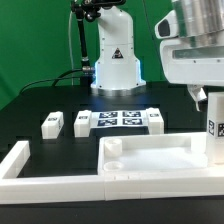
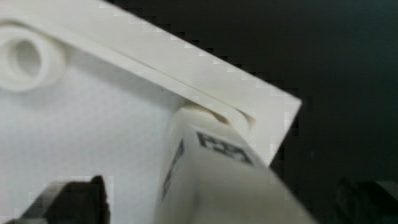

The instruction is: Assemble desk

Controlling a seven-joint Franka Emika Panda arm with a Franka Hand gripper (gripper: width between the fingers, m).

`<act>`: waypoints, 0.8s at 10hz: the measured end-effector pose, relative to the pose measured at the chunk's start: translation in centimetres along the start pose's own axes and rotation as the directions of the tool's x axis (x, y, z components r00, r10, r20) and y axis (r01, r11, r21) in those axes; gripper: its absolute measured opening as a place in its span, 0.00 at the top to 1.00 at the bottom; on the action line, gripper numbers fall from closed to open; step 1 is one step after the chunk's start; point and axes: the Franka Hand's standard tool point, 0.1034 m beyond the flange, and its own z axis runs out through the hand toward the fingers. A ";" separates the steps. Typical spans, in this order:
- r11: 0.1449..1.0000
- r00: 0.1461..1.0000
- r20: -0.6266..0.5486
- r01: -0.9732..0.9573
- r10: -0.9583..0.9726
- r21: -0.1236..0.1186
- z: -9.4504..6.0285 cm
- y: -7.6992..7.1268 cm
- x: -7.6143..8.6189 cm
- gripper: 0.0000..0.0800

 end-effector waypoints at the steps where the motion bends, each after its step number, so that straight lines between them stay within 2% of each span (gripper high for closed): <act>1: 0.999 0.999 0.001 0.046 -0.046 0.009 0.0 -0.1 0.0 0.20; 3: 0.981 0.981 -0.002 0.195 -0.195 0.007 0.0 -0.1 0.1 0.19; 4: 0.951 0.951 -0.005 0.310 -0.310 -0.002 0.0 0.1 0.2 0.19; 5: 0.879 0.879 -0.015 0.476 -0.476 -0.030 0.0 0.3 0.5 0.19; 7: 0.651 0.653 -0.008 0.754 -0.757 -0.087 -0.2 0.3 0.9 0.19; 8: 0.599 0.601 -0.004 0.796 -0.799 -0.089 -0.2 0.3 0.8 0.19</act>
Offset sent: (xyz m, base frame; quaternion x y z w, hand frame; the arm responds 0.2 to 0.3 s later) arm 0.0000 0.0000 0.0000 0.0000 0.0000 -0.1938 0.9810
